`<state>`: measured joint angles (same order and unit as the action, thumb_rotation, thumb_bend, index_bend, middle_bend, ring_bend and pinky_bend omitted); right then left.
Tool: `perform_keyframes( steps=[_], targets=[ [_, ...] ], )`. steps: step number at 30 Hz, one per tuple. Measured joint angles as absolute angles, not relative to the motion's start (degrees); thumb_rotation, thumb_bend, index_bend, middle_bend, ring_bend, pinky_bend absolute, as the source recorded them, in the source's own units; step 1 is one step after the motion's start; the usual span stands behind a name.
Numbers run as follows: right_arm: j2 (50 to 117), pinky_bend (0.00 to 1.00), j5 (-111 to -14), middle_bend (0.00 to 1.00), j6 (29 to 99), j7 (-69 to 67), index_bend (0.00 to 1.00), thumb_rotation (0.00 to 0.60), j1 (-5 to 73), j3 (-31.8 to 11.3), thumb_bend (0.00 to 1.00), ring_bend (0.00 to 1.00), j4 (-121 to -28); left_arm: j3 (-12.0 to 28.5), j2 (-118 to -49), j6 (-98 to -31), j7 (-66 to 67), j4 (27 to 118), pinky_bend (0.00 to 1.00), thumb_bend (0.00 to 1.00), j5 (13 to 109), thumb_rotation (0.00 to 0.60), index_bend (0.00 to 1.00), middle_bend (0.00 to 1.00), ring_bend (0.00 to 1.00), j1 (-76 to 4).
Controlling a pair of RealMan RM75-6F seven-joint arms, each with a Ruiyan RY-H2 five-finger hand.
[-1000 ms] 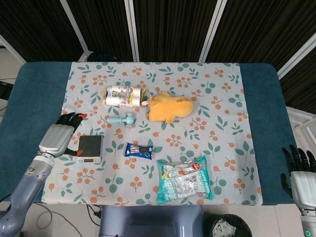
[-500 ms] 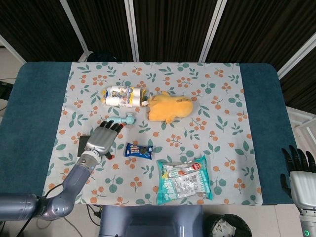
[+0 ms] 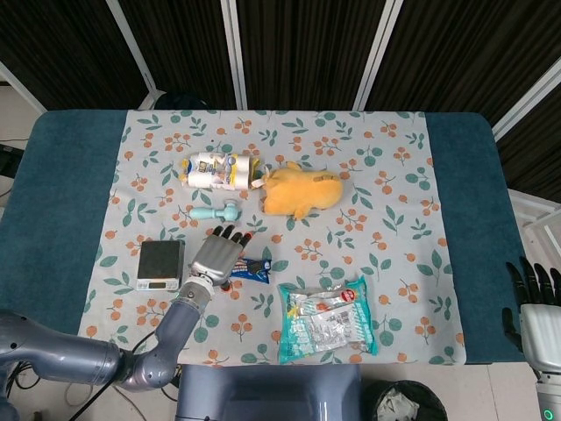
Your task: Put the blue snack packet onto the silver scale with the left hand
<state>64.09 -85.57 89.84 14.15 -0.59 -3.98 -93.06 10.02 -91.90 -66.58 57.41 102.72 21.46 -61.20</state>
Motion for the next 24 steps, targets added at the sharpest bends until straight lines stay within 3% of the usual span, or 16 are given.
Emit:
perform_keyframes(
  steps=[16,24],
  targets=[
    [63.97,0.0,-85.25,0.03,90.12,13.87,0.06,0.6,-0.73,-4.13,0.58,0.01,-92.99,9.39,-99.8,-65.58,57.04,94.43,0.24,0.13,22.56,0.6,0.19,0.27,0.13,-63.47],
    [63.94,0.0,-85.25,0.03,90.01,13.74,0.06,0.6,-0.74,-4.02,0.58,0.01,-93.16,8.97,-101.4,-63.74,56.94,91.49,0.41,0.22,25.11,0.6,0.28,0.41,0.27,-64.37]
  ],
)
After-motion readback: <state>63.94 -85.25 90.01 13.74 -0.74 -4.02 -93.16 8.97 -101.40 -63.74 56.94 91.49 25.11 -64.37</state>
